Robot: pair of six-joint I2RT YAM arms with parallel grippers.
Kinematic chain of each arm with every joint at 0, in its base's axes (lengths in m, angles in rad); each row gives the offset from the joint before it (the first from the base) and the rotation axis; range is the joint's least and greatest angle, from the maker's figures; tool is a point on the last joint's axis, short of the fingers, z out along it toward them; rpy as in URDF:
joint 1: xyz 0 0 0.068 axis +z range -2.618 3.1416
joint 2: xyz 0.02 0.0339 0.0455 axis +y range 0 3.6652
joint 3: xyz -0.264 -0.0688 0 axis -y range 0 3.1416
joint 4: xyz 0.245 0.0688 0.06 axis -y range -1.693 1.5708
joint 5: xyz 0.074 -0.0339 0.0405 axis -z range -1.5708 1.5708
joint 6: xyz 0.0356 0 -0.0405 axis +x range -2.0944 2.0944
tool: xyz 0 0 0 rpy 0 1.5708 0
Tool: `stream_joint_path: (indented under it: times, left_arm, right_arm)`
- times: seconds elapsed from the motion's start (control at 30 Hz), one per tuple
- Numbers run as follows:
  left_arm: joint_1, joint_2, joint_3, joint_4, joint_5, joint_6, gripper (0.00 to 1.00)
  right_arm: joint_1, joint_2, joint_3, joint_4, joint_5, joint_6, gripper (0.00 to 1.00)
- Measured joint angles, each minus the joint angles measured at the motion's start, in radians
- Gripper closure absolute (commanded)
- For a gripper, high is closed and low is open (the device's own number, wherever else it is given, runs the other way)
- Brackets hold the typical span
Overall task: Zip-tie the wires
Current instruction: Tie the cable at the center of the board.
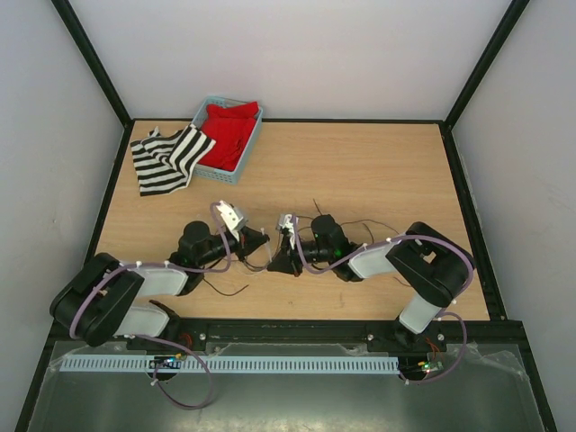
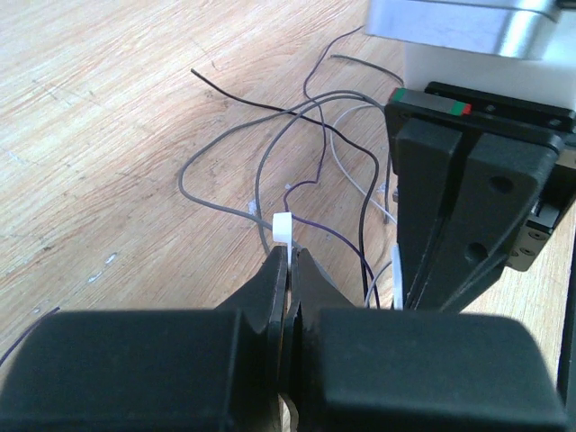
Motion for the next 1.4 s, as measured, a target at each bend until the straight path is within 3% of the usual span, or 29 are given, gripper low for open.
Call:
stream_joint_path:
  times: [0.7, 1.4]
  left_arm:
    - [-0.076, -0.077, -0.063, 0.0, -0.065, 0.185, 1.0]
    - [-0.135, -0.111, -0.087, -0.014, -0.125, 0.297, 1.0]
  right_arm:
    - [-0.044, 0.018, 0.032, -0.089, -0.149, -0.025, 1.0]
    - [-0.062, 0.023, 0.116, -0.343, -0.252, -0.134, 1.0]
